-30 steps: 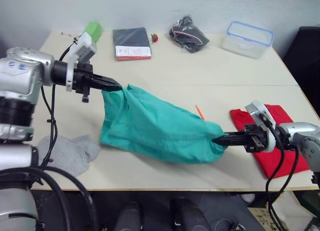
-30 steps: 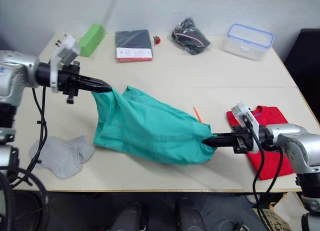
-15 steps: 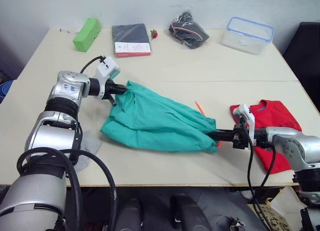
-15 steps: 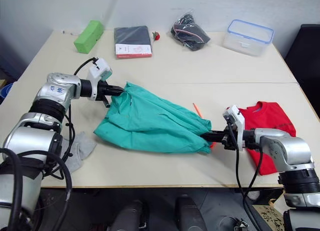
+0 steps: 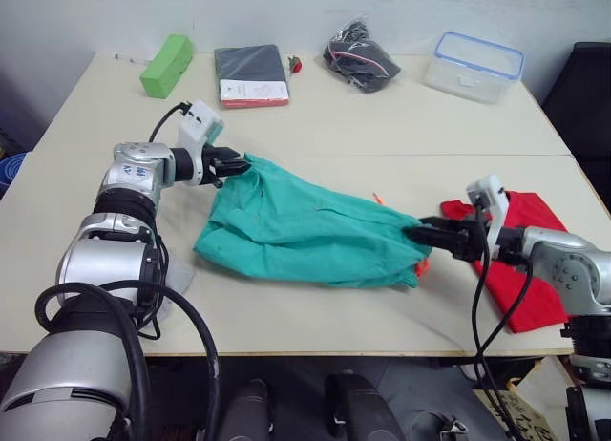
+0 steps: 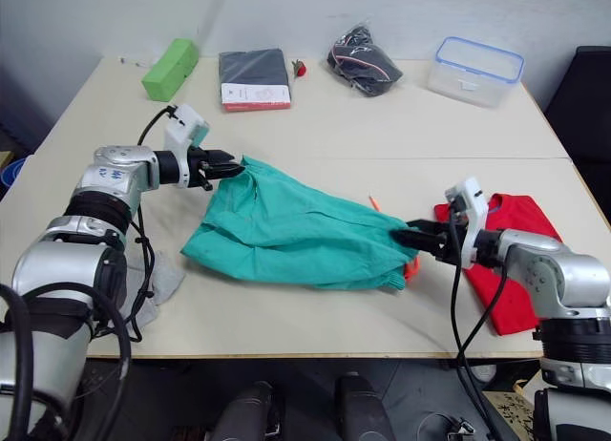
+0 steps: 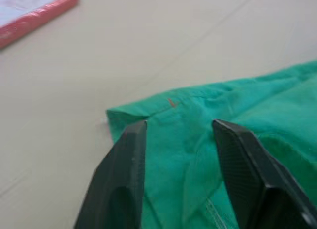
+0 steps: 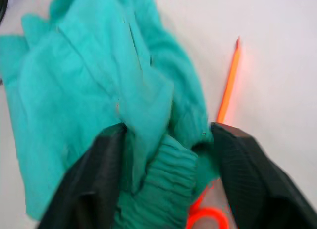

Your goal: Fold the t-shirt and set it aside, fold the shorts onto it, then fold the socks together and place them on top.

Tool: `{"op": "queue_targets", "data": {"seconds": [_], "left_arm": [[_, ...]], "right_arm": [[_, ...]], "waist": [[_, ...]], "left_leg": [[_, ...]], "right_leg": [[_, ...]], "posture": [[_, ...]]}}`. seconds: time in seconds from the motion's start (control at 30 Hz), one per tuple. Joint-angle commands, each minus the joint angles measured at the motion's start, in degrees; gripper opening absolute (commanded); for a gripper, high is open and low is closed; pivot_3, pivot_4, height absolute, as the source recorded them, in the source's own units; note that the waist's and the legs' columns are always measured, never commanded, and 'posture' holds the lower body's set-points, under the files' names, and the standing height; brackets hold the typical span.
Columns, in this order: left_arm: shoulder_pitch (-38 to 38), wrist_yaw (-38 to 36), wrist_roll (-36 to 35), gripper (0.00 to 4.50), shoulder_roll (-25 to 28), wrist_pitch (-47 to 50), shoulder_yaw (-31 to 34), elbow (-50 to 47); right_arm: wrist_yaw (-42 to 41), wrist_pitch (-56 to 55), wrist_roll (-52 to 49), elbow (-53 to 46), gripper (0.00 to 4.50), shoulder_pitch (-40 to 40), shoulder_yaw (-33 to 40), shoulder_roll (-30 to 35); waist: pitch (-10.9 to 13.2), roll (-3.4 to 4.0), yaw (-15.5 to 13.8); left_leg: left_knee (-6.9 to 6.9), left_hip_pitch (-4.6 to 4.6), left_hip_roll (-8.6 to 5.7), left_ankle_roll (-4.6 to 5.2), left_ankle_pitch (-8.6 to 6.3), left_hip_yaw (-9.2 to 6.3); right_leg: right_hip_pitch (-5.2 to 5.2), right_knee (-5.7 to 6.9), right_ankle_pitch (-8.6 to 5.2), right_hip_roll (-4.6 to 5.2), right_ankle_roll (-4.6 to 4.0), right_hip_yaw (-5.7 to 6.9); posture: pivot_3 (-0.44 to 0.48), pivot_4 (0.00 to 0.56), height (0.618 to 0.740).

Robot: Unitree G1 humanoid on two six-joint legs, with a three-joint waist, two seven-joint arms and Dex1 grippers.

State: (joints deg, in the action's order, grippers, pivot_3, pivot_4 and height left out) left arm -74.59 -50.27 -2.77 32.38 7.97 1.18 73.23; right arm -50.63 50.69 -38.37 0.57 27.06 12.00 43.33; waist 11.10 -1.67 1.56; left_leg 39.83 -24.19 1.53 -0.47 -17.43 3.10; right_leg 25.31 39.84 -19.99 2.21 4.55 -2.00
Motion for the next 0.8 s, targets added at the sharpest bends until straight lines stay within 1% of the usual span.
{"op": "queue_targets", "data": {"seconds": [0.03, 0.07, 0.1, 0.13, 0.2, 0.3, 0.37, 0.4, 0.43, 0.53, 0.6, 0.63, 0.67, 0.7, 0.73, 0.8], "left_arm": [[-4.02, -4.57, -3.68, 3.38, 2.28, 4.64, 3.85, -3.43], [-3.48, -9.54, -4.64, 3.64, 2.73, 7.71, 3.65, -6.28], [-1.27, -14.55, -5.67, 3.64, 3.29, 11.46, 2.54, -11.86], [1.13, -17.75, -6.51, 3.64, 3.73, 15.14, 1.46, -17.43], [7.18, -21.4, -8.82, 3.64, 4.69, 22.58, -0.45, -30.73], [18.1, -26.17, -13.26, 3.64, 7.67, 28.62, -2.62, -53.15], [22.93, -25.51, -14.13, 3.67, 8.66, 30.21, -3.32, -61.99], [24.71, -24.71, -14.39, 3.67, 8.64, 30.39, -3.38, -64.84], [25.95, -23.92, -14.81, 3.67, 8.5, 30.81, -3.25, -66.81], [31.91, -23.65, -11.66, 3.07, 10.6, 27.7, -7.01, -71.99], [34.96, -23.09, -9.91, 2.43, 11.64, 25.69, -9.03, -73.45], [36.14, -22.03, -9.0, 2.14, 11.63, 25.13, -9.91, -73.58], [36.76, -21.13, -8.25, 1.78, 11.52, 24.58, -10.57, -73.26], [37.35, -20.4, -7.6, 1.45, 11.33, 23.93, -11.19, -72.99], [37.54, -19.84, -7.15, 1.16, 11.1, 23.6, -11.78, -72.52], [37.58, -18.53, -5.8, 0.54, 10.32, 22.14, -13.09, -70.9]], "right_arm": [[0.02, -2.87, -0.76, -5.41, 4.19, -0.05, 2.81, 0.91], [-0.3, -4.81, 0.4, -6.94, 4.2, -0.61, 2.52, 1.37], [0.05, -7.22, 2.37, -8.06, 4.2, -0.84, 1.88, 1.76], [0.38, -9.41, 4.04, -8.82, 4.2, -0.89, 1.3, 2.02], [0.2, -12.12, 5.27, -10.23, 4.2, -0.64, 0.91, 2.0], [-3.18, -15.85, 5.73, -15.32, 4.2, -2.31, -0.72, 2.66], [-4.76, -16.92, 5.55, -18.58, 3.8, -3.72, -2.06, 2.78], [-5.56, -17.87, 5.95, -20.05, 3.56, -4.46, -3.08, 2.81], [-6.13, -18.67, 6.43, -21.1, 3.22, -5.0, -4.03, 2.88], [-6.36, -20.74, 8.84, -23.95, 2.14, -5.72, -8.84, 1.86], [-6.11, -22.18, 10.82, -24.28, 1.37, -5.36, -12.37, 0.65], [-5.95, -23.46, 12.83, -23.96, 1.1, -4.91, -15.02, -0.21], [-5.64, -24.76, 14.92, -23.17, 0.63, -4.41, -17.17, -0.9], [-5.49, -26.58, 17.42, -22.06, 0.3, -3.91, -19.51, -1.6], [-5.24, -28.08, 19.56, -20.62, 0.01, -3.33, -21.26, -2.34], [-4.12, -30.06, 23.41, -17.32, 0.0, -2.21, -24.22, -3.89]], "waist": [[0.0, 0.0, -0.06], [0.0, 0.0, -0.07], [-0.01, 0.01, -0.07], [-0.01, 0.02, -0.03], [-0.05, 0.09, 0.01], [-0.06, 0.11, 0.26], [-0.06, 0.1, 0.22], [-0.06, 0.1, 0.15], [-0.06, 0.1, 0.05], [-0.07, 0.12, 0.1], [-0.07, 0.12, 0.21], [-0.07, 0.12, 0.23], [-0.07, 0.12, 0.23], [-0.07, 0.11, 0.15], [-0.07, 0.11, 0.11], [-0.07, 0.11, 0.07]], "left_leg": [[0.0, 0.0, 0.0, 0.0, 0.0, 0.0], [0.0, -0.01, -0.02, 0.0, 0.0, 0.0], [-0.01, -0.01, -0.05, 0.0, 0.0, 0.01], [-0.04, 0.0, -0.08, 0.0, 0.0, 0.01], [-0.07, 0.02, -0.09, -0.02, 0.01, 0.03], [-0.13, 0.07, -0.06, -0.08, 0.04, 0.02], [-0.17, 0.06, 0.02, -0.12, 0.07, -0.02], [-0.14, 0.05, 0.02, -0.15, 0.08, -0.07], [-0.12, 0.05, 0.01, -0.16, 0.09, -0.09], [-0.02, 0.13, -0.03, -0.11, 0.06, -0.09], [-0.14, 0.51, -0.04, -0.04, 0.03, -0.05], [-0.3, 0.85, -0.04, 0.11, -0.06, -0.04], [-0.41, 1.06, -0.03, 0.23, -0.13, -0.04], [-0.42, 1.07, -0.02, 0.24, -0.13, -0.05], [-0.42, 1.03, -0.02, 0.24, -0.13, -0.07], [-0.41, 1.01, -0.05, 0.24, -0.13, -0.07]], "right_leg": [[0.0, 0.0, 0.0, 0.0, 0.0, 0.0], [0.0, -0.01, 0.0, 0.0, 0.0, 0.02], [0.0, 0.01, 0.0, 0.01, 0.0, 0.02], [0.0, 0.02, 0.0, 0.02, 0.0, 0.01], [-0.02, 0.04, 0.0, 0.04, 0.0, -0.03], [-0.02, 0.16, 0.0, 0.06, 0.0, -0.1], [-0.02, 0.18, 0.0, 0.0, 0.0, -0.11], [-0.02, 0.14, 0.0, -0.01, 0.0, -0.07], [-0.02, 0.1, 0.0, 0.0, 0.0, -0.07], [-0.16, 0.05, 0.0, 0.02, 0.0, -0.08], [-0.53, -0.04, 0.0, 0.01, 0.0, -0.11], [-0.86, -0.18, -0.01, 0.01, -0.02, -0.11], [-1.04, -0.25, -0.02, 0.0, -0.04, -0.1], [-1.04, -0.27, -0.02, -0.01, -0.04, -0.1], [-1.03, -0.27, -0.02, 0.0, -0.04, -0.09], [-1.02, -0.29, -0.02, 0.02, -0.04, -0.08]], "posture": [[0.0, 0.15, 0.74], [0.0, 0.15, 0.74], [0.0, 0.15, 0.74], [0.0, 0.15, 0.74], [0.0, 0.15, 0.74], [0.0, 0.15, 0.74], [0.0, 0.15, 0.74], [0.0, 0.15, 0.74], [0.0, 0.15, 0.74], [0.0, 0.15, 0.74], [0.0, 0.15, 0.74], [0.0, 0.15, 0.74], [0.0, 0.15, 0.74], [0.0, 0.15, 0.74], [0.0, 0.15, 0.74], [0.0, 0.15, 0.74]]}}
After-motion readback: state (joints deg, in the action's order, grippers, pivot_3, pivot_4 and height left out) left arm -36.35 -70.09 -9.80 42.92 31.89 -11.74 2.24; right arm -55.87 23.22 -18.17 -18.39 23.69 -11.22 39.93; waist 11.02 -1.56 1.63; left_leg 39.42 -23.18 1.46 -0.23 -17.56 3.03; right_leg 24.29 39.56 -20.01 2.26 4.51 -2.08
